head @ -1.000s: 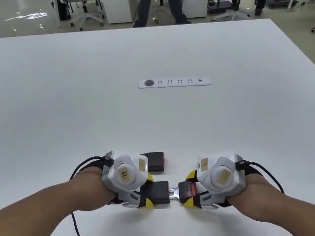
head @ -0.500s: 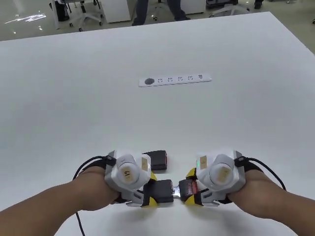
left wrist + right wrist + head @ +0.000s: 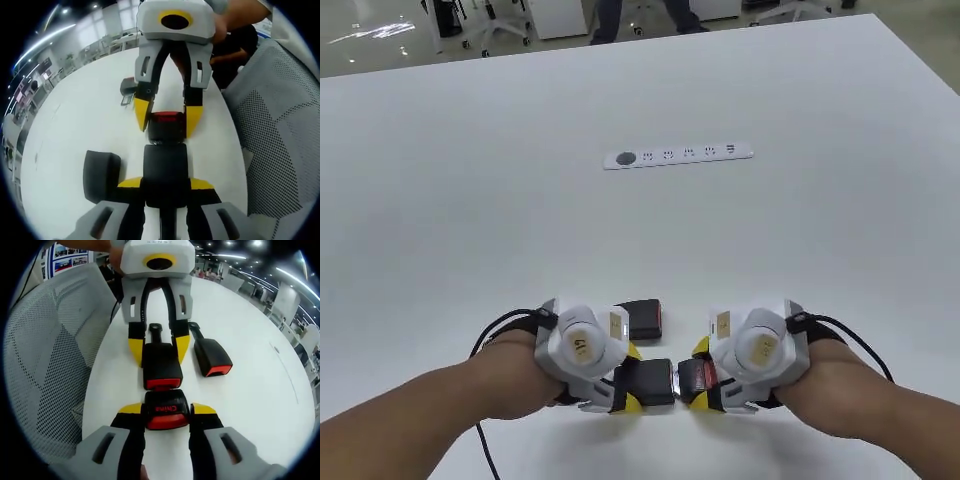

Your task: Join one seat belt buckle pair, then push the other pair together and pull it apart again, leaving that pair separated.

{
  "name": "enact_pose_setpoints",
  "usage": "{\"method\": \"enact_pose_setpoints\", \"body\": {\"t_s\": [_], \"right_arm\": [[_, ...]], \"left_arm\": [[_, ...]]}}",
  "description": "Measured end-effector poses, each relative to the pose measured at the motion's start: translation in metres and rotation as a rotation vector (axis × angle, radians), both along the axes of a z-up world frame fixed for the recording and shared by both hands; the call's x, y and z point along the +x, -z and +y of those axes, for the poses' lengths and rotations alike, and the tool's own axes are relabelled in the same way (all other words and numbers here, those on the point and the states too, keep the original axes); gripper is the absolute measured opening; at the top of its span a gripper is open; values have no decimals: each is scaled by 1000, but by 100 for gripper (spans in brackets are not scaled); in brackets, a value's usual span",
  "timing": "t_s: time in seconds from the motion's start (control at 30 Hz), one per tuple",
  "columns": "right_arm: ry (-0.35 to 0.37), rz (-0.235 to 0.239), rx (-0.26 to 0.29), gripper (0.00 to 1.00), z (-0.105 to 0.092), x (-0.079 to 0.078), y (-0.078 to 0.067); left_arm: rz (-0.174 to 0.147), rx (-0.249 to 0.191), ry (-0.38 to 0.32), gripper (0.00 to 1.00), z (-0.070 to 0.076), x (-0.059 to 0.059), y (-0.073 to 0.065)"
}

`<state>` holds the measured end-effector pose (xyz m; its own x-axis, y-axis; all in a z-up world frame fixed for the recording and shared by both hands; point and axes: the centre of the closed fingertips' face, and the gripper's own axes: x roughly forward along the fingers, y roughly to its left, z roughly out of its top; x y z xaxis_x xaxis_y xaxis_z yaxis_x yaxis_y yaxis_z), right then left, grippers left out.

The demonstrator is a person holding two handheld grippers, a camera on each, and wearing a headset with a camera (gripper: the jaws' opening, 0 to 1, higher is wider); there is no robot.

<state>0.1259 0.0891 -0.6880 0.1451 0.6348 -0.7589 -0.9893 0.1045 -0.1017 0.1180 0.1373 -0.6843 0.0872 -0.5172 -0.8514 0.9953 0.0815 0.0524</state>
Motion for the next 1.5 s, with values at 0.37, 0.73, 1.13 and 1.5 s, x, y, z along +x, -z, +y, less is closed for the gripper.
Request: {"method": "enact_pose_setpoints", "body": {"t_s": [0.37, 0.73, 1.13, 1.5], "right_arm": [[1, 2, -19, 32, 1, -6, -2], [-31, 5, -36, 32, -1, -5, 0], [-39, 14, -40, 32, -1, -1, 2], [-38, 26, -46, 33, 0, -1, 3]], "left_arm": [[9, 12, -3, 31, 1, 0, 2], [-4, -3, -10, 31, 2, -3, 0], [3, -16, -16, 31, 3, -1, 2], [14, 17, -10, 31, 3, -1, 3]]}}
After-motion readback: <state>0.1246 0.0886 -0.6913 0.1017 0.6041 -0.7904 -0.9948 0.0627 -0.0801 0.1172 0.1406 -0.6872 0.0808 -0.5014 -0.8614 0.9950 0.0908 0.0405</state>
